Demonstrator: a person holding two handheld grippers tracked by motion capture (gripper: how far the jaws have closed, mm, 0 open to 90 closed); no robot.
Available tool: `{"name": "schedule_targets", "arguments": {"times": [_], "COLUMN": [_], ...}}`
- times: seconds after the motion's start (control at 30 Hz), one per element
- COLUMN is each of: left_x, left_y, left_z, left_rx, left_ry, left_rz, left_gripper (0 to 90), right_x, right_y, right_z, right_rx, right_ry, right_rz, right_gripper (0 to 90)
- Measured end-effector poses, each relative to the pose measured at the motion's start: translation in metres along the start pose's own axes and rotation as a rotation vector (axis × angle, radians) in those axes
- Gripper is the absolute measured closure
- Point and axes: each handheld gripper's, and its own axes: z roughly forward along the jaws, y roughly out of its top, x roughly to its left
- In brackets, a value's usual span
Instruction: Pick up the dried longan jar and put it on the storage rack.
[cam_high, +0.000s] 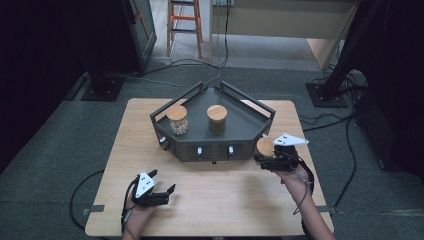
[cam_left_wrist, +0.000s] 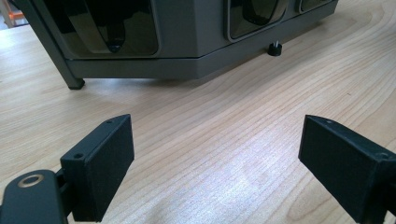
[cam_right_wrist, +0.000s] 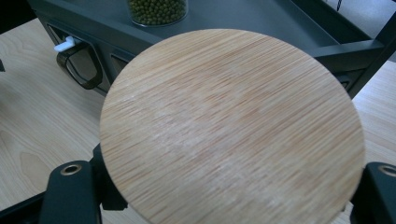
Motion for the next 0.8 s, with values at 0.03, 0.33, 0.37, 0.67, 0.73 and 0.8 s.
{"name": "schedule_targets", "arguments": {"times": [0.03, 0.33, 0.37, 0.67, 0.73, 0.8], "left_x": [0.0, 0.0, 0.0, -0.001, -0.001, -0.001], "left_y": [0.0, 0.0, 0.0, 0.001, 0.001, 0.001], "left_z": [0.0, 0.0, 0.0, 0.001, 0.0, 0.0], "left_rx": [0.0, 0.001, 0.002, 0.004, 0.004, 0.004], "left_ry": [0.0, 0.001, 0.001, 0.001, 0.001, 0.002], "left_rz": [0.0, 0.003, 0.003, 0.003, 0.006, 0.005], "left_gripper": [10.3, 10.3, 10.3, 10.3, 10.3, 10.3], "right_x": [0.0, 0.001, 0.001, -0.001, -0.001, -0.001], "right_y": [0.001, 0.005, 0.006, 0.012, 0.014, 0.016], "right_z": [0.0, -0.003, -0.003, -0.003, -0.003, -0.002], "right_rx": [0.001, -0.003, -0.003, 0.004, 0.007, 0.009], "right_ry": [-0.001, -0.002, -0.003, -0.007, -0.008, -0.01], "right_rz": [-0.001, -0.005, -0.01, 0.0, -0.003, -0.008], "right_gripper": [25.2, 25.2, 25.2, 25.2, 25.2, 25.2]}}
